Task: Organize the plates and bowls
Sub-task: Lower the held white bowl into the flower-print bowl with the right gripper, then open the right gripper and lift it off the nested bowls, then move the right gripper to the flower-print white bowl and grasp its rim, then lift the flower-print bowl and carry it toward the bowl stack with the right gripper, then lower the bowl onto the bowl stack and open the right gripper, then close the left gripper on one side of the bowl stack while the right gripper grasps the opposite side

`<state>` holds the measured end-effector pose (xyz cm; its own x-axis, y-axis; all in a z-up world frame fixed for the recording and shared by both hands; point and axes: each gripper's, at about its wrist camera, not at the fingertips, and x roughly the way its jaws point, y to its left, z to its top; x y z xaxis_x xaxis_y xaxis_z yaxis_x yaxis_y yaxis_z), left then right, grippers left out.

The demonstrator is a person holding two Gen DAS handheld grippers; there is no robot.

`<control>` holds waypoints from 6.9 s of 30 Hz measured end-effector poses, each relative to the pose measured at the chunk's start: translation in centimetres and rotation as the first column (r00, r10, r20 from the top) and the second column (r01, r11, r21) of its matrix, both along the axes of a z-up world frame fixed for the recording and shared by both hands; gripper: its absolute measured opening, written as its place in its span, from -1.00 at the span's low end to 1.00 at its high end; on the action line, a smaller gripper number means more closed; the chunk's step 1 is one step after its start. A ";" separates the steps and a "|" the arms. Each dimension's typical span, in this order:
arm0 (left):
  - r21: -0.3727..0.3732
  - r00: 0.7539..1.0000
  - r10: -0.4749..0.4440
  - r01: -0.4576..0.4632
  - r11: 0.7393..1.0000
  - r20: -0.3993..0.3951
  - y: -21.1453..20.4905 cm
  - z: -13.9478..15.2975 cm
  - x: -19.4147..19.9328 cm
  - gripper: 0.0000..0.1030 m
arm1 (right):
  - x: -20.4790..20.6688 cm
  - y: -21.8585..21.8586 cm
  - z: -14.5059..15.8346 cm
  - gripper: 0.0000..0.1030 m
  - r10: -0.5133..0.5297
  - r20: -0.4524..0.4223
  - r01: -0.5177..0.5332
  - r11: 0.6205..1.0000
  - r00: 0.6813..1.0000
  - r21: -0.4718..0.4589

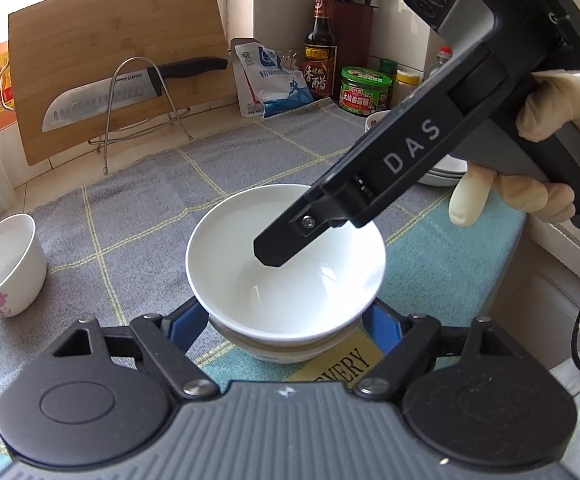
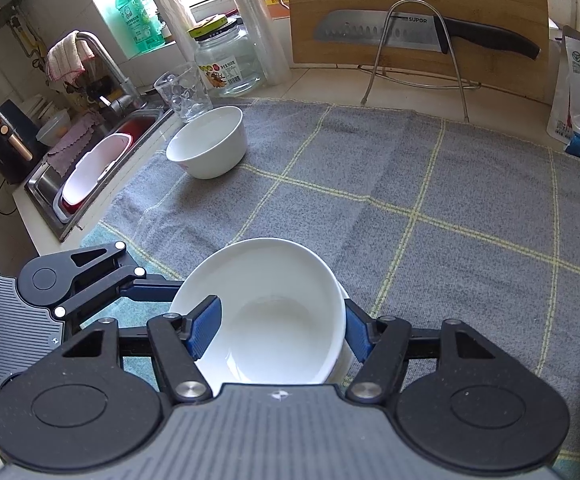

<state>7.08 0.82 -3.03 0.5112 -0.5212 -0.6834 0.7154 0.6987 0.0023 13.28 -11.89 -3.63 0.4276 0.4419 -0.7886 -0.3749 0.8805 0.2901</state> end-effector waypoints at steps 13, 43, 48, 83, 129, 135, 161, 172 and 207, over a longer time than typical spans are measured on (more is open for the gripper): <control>-0.028 1.000 -0.004 0.004 1.000 0.015 0.6 0.3 0.1 0.89 | -0.2 0.1 0.5 0.84 -0.007 0.042 0.008 1.000 0.999 -0.012; -0.043 0.922 0.351 -0.348 0.936 0.162 13.4 0.2 6.0 0.89 | 6.8 14.0 4.3 1.00 0.239 0.224 -0.186 0.955 0.945 -0.231; -0.045 0.908 0.380 -0.378 0.925 0.175 14.2 -0.6 8.3 0.90 | 9.5 15.8 3.9 1.00 0.268 0.202 -0.223 0.950 0.942 -0.220; -0.074 0.910 0.397 -0.391 0.917 0.118 14.3 -3.0 14.4 0.78 | 21.4 18.9 -2.8 0.42 0.285 0.015 -0.283 0.956 0.958 -0.082; -0.079 0.943 0.292 -0.282 0.956 0.159 9.9 2.3 6.6 0.76 | 11.7 12.1 3.0 0.42 0.200 0.053 -0.200 0.980 0.978 -0.002; -0.083 0.953 0.258 -0.247 0.965 0.160 8.8 2.9 5.2 0.76 | 9.6 10.3 3.7 0.42 0.172 0.068 -0.172 0.985 0.983 -0.001; -0.064 0.991 0.045 -0.037 0.997 0.126 2.4 3.3 -0.3 0.76 | 0.0 2.0 4.3 0.42 0.028 0.070 -0.027 1.000 0.997 -0.011; -0.045 0.996 0.004 0.000 0.999 0.088 1.1 1.9 -0.7 0.76 | -0.9 1.0 2.8 0.42 0.012 0.022 -0.011 1.000 1.000 -0.026; -0.171 0.991 -0.108 0.120 0.978 0.076 3.9 1.3 -0.8 0.98 | -2.8 1.5 3.9 1.00 0.066 0.186 -0.035 0.986 0.980 -0.165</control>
